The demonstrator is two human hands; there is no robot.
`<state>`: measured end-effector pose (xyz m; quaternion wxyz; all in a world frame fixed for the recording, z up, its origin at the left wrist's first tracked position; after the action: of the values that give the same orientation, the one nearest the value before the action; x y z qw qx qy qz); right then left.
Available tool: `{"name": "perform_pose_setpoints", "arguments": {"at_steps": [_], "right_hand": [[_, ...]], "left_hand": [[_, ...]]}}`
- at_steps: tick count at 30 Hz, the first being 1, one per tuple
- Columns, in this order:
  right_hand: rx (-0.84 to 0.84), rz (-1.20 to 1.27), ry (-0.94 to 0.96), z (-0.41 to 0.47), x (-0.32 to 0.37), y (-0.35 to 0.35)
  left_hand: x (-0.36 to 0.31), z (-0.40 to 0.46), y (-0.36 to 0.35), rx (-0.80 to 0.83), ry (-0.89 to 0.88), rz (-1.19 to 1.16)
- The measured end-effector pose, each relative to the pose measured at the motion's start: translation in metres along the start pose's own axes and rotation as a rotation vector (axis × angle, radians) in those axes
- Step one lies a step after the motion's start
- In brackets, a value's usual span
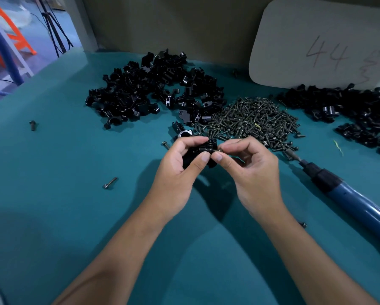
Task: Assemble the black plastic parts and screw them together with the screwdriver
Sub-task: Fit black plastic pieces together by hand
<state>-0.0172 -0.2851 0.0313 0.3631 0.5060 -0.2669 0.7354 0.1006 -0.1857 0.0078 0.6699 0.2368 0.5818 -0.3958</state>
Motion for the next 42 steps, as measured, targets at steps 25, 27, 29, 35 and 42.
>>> {"name": "perform_pose_setpoints", "arguments": {"at_steps": [25, 27, 29, 35, 42], "right_hand": [[0.120, -0.216, 0.035, 0.007, 0.005, 0.004], [0.115, -0.305, 0.054, 0.008, 0.009, 0.005], [0.121, -0.381, 0.060, 0.009, 0.011, 0.005], [0.131, -0.596, 0.154, 0.007, 0.017, 0.003], [0.208, -0.768, 0.141, 0.006, 0.013, -0.005]], "left_hand": [[-0.002, -0.001, 0.004, -0.036, -0.028, 0.230], [-0.002, -0.001, 0.002, -0.035, -0.031, 0.257], [-0.002, -0.002, 0.001, -0.038, -0.038, 0.283], [-0.004, -0.005, 0.000, -0.038, -0.061, 0.331], [-0.003, -0.006, -0.003, -0.027, -0.062, 0.338]]}}
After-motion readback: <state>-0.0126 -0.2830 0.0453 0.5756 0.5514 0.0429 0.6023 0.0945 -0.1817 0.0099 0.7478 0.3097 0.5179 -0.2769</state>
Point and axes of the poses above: each hand's wrist, its own z-axis towards the middle knuckle, its own y-axis out of the back of the hand, x = y × z, the point moved 6 cm from there along z, towards the middle knuckle, and after that the axes turned 1 degree about -x, right-handed, at the moved point
